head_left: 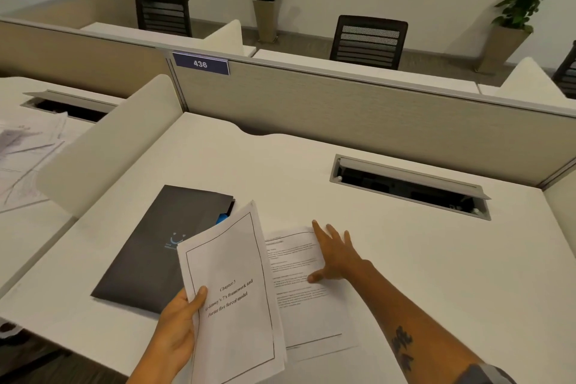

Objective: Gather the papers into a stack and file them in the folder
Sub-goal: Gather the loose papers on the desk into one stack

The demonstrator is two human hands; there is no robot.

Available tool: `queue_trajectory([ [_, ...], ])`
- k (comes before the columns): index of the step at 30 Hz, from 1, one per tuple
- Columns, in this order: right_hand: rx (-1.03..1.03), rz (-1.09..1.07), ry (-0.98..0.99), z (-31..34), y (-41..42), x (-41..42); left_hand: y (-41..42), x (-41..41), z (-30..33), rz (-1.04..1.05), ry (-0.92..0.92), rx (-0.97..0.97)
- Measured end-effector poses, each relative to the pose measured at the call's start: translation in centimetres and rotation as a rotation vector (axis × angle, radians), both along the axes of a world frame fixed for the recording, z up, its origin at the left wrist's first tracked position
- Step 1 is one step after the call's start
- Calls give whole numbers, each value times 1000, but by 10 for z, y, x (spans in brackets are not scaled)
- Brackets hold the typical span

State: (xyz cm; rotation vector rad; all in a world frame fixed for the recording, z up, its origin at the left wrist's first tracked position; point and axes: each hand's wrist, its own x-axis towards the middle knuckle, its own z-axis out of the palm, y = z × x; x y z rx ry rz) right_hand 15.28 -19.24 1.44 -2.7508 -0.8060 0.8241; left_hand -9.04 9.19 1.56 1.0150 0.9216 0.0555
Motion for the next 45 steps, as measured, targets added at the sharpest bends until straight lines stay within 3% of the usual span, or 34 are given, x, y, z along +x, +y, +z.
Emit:
queue_trajectory([
  [6, 78, -131, -87, -8, -13, -30, -4, 5, -1, -7, -16, -2],
  [14, 319, -518, 86, -17, -53, -75, -13, 7, -7, -82, -11, 1],
  [20, 638, -704, 66, -6, -73, -93, -22, 13, -7, -155, -22, 34],
  [24, 857, -845, 156, 14, -83, -99, -29, 17, -2, -199, -16, 81],
  [33, 1065, -879, 503, 33, -81, -121, -48, 26, 7, -281, 45, 133],
  [45, 1041, -814, 563, 29, -61, -152, -74, 33, 9, -362, 171, 177],
])
